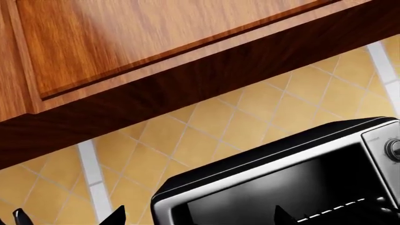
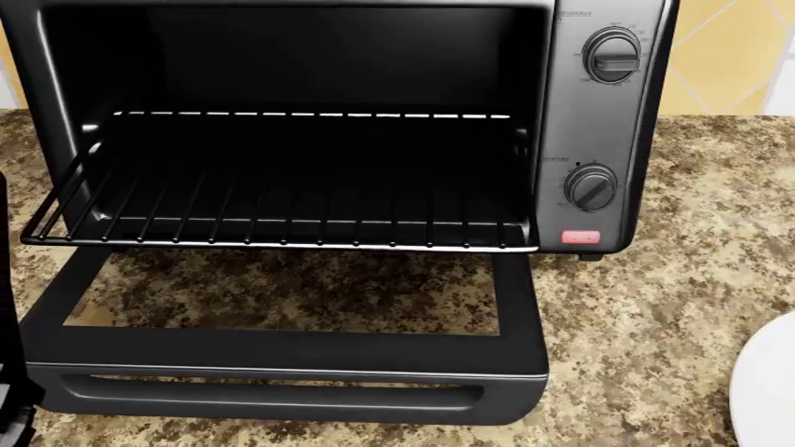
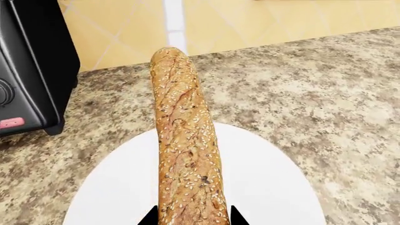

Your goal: Pick the baguette from the rack and place it on the plate on the counter.

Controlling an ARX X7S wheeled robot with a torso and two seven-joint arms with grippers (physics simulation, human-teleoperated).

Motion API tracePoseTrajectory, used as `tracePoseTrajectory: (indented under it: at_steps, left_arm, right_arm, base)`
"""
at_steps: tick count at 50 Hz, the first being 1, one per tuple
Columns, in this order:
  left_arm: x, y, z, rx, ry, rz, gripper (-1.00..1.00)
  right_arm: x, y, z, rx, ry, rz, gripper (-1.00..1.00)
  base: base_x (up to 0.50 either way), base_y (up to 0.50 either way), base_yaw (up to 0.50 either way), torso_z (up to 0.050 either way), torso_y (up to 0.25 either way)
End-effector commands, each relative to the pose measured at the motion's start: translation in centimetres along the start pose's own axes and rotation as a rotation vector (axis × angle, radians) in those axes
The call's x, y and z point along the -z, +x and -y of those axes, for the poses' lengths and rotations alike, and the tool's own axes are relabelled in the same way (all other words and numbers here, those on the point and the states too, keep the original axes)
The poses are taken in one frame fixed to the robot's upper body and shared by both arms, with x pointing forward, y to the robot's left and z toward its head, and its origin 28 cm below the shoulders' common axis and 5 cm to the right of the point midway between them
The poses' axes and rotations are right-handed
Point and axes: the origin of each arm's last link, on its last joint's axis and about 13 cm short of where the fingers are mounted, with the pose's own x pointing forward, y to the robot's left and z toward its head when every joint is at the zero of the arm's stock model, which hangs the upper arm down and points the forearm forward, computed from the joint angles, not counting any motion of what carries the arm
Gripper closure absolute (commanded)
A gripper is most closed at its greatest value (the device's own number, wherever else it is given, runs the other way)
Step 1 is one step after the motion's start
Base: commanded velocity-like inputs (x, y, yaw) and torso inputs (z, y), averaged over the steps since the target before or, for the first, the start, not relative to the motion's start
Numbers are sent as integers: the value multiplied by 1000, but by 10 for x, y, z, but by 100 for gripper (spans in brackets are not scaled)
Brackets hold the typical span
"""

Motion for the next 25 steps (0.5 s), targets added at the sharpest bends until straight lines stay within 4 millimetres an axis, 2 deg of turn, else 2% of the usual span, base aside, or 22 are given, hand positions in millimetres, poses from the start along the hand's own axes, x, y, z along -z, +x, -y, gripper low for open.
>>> tracePoseTrajectory:
  at_steps: [1,8,25]
  left_arm:
    - [0,0,0,3,0,0,-100]
    - [1,-1,-1,-2,-4,2,-100]
    - [-1,0,1,6,1,0,-100]
  right_arm:
    - [16,-8,2,21,25,-34,100]
    - [25,-12,1,22,35,-56,100]
    - [32,3,5,34,66,-112,100]
  base:
    - [0,0,0,0,0]
    - [0,0,0,0,0]
    - [0,0,0,0,0]
